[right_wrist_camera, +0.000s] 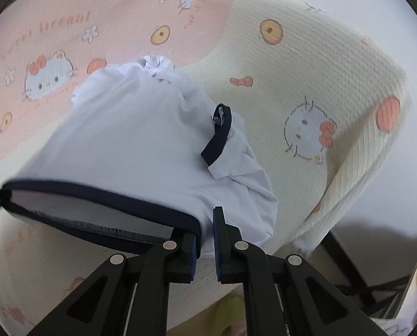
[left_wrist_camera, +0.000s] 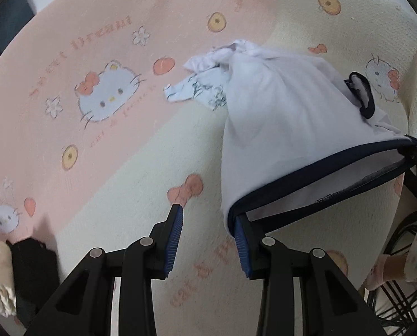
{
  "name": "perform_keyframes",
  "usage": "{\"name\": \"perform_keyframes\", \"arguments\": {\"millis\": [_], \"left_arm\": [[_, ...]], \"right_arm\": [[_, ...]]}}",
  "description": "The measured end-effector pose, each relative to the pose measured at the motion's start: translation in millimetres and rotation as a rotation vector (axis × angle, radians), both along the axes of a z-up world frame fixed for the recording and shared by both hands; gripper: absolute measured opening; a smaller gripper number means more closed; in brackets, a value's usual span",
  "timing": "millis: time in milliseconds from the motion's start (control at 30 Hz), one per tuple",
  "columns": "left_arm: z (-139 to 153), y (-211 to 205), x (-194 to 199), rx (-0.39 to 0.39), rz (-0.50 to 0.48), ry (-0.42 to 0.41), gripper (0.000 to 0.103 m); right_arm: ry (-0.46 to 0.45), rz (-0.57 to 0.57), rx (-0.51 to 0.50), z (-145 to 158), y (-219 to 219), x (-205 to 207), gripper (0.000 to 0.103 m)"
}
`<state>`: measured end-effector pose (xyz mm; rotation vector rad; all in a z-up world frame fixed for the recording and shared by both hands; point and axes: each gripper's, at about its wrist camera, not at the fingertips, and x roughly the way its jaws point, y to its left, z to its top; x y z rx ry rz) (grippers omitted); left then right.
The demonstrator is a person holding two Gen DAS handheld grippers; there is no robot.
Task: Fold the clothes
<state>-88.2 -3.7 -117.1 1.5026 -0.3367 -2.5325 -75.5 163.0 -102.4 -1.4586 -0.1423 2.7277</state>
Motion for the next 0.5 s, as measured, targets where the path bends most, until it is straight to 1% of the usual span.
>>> {"name": "perform_keyframes", "arguments": {"millis": [133, 200, 333, 367, 400, 500], "left_arm": [[-2.6, 4.7, 8.1, -0.041, 0.022, -0.022, 0.033], [-4.0, 7.4, 10.8, -0.047, 0.022, -0.037, 0.033], [11.1, 6.7, 18.2, 0.06, 0.032, 0.013, 0.033], [16.9, 4.3, 20.1, 0.105, 0.035, 0.028, 0.033], [22.7, 3.1, 22.0, 0.133, 0.035, 0.038, 0.033], [35.0, 5.4, 28.3, 0.138, 0.005, 0.059, 0.033]], "right_arm": [[0.003, 0.017, -0.016, 6.3, -5.5, 6.6, 0.006], [-0.017, 0.022, -0.042, 5.9, -3.9, 8.0, 0.006], [-0.02, 0.03, -0.072, 8.6, 6.3, 9.2, 0.006], [-0.016, 0.032, -0.081, 10.1, 9.4, 9.5, 0.006], [-0.003, 0.032, -0.095, 13.2, 12.9, 10.6, 0.006], [0.007, 0.03, -0.141, 18.9, 22.5, 13.7, 0.007]]}}
